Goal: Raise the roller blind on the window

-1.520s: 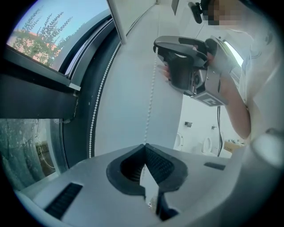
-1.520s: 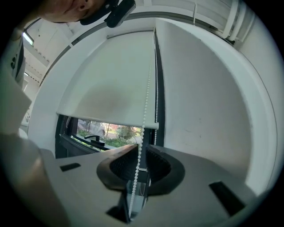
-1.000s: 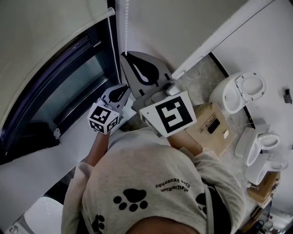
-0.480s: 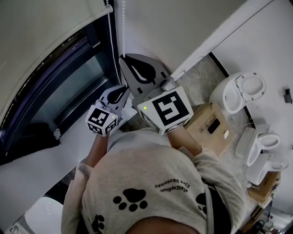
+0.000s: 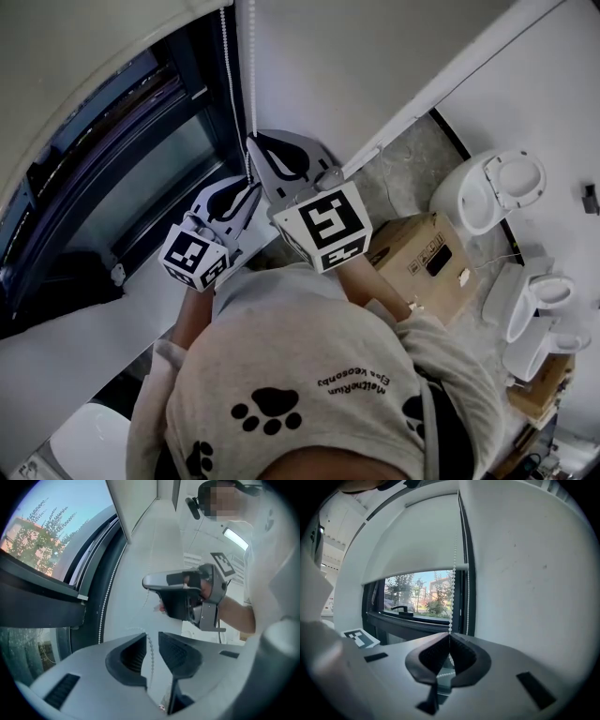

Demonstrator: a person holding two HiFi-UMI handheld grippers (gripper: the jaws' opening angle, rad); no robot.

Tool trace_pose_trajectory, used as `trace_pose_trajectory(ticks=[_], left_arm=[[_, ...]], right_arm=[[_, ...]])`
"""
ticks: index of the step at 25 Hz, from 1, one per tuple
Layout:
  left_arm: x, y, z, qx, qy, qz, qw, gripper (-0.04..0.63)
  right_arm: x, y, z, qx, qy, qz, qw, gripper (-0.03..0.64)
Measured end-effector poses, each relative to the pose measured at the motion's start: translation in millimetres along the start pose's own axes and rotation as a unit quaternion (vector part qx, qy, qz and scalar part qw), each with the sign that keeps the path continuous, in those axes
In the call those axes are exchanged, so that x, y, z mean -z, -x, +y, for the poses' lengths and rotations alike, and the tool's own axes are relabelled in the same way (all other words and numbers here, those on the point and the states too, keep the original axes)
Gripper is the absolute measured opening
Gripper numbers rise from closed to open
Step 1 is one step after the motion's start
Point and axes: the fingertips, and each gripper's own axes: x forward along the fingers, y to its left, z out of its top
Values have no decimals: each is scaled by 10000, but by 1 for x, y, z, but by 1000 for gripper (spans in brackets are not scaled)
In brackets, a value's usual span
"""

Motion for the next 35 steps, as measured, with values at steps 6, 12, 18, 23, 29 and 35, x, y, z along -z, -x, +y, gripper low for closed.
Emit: trace_pose_trajectory(ticks=[6,12,18,23,29,35], left_arm=[[-7,8,-4,96,60,28,9999,115],[-11,15,-6,191,35,146,9997,187],[15,25,8,87,175,584,9981,203],[36,32,17,-52,322,800,9963,206],[60,37,28,-355,432,994,9935,213],[44,38,33,-556,321,747,9951,222]], right_arm=[[15,-4,0,19,-69,106,9999,8],[29,-4,0,-6,-163,245,9996,8],[68,-7,3,-9,-202,690,9974,8],[95,-7,3,36,-251,913,9955,8],[106,-7,4,12,-289,1000,9946,8],[105,-4,6,-10,-312,970,9948,8]])
